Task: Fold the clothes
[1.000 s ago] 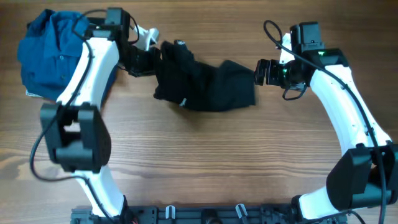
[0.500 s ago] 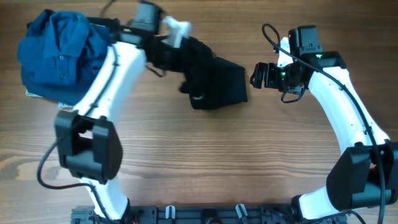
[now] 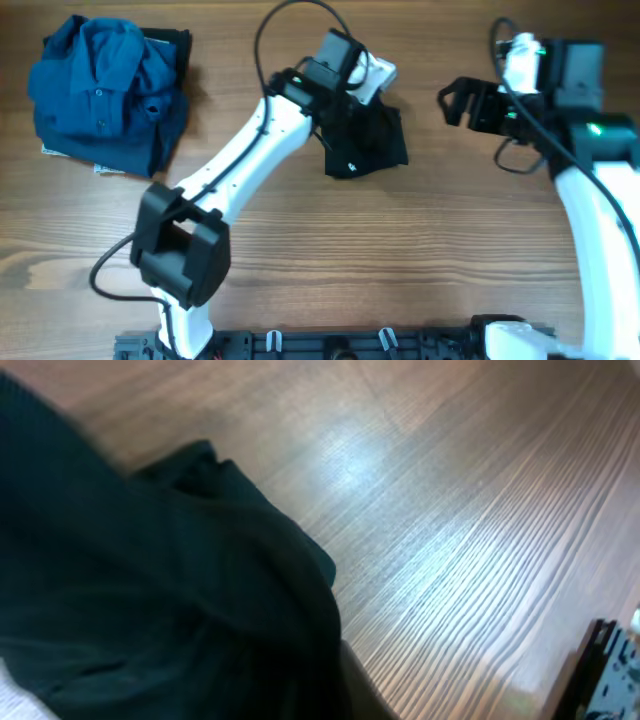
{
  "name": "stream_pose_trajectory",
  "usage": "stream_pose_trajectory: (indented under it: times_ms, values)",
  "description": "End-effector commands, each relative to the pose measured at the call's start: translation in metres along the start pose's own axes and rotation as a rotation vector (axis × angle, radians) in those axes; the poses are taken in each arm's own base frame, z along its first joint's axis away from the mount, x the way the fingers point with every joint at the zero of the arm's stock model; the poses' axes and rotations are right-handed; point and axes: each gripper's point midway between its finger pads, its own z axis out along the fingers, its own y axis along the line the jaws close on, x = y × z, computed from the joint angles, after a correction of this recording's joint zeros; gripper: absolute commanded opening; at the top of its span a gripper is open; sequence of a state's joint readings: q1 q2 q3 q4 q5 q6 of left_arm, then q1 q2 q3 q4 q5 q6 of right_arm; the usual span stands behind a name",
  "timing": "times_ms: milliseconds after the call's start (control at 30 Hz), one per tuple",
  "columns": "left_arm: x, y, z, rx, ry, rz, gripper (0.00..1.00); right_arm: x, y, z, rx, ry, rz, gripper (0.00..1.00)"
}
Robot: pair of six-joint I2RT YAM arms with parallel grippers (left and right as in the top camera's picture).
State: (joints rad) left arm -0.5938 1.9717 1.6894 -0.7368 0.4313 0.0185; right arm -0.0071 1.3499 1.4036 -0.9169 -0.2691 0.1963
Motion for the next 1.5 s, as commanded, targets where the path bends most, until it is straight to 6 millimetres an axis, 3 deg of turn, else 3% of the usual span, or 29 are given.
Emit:
stream_pose_trajectory:
  times_ms: [0,133,333,400,500,667,767,833,900,1067,1200,1467]
  values:
    - [0.011,-0.001,0.029,-0.013,0.046,0.01,1.0,-0.016,0.009,-0.042,-0.025,-0.12,-0.017,0.99]
    - [0.008,-0.011,0.037,0.0,0.032,0.037,1.0,-0.02,0.003,-0.061,-0.01,-0.172,0.01,0.99]
    - [-0.01,-0.012,0.036,0.013,-0.039,-0.004,1.0,-0.017,-0.008,-0.058,0.011,-0.152,0.036,1.0]
    - [-0.018,-0.005,0.029,0.006,-0.07,-0.046,1.0,-0.016,-0.009,-0.054,0.013,-0.14,0.039,0.99]
    - [-0.036,0.015,0.001,-0.017,-0.137,-0.119,1.0,-0.015,-0.011,-0.048,0.015,-0.12,0.046,0.99]
    - [-0.064,0.052,-0.076,-0.073,-0.291,-0.17,1.0,-0.004,-0.015,-0.013,-0.016,-0.005,0.079,1.0]
    - [-0.067,0.069,-0.11,-0.095,-0.343,-0.224,1.0,0.01,-0.019,0.015,-0.03,0.087,0.1,1.0]
    - [-0.064,0.073,-0.119,-0.076,-0.344,-0.243,1.0,0.019,-0.021,0.037,-0.028,0.151,0.108,0.99]
    - [-0.057,0.076,-0.121,-0.047,-0.319,-0.267,1.0,0.025,-0.02,0.056,-0.031,0.193,0.103,0.99]
    - [-0.029,0.08,-0.104,-0.054,-0.198,-0.257,1.0,0.027,-0.013,0.089,-0.099,0.234,0.074,0.99]
    - [-0.024,0.082,-0.101,-0.061,-0.179,-0.258,1.0,0.036,-0.015,0.109,-0.105,0.276,0.058,0.95]
    - [-0.022,0.098,-0.109,-0.079,-0.188,-0.294,1.0,0.085,-0.008,0.177,-0.113,0.458,0.04,0.87]
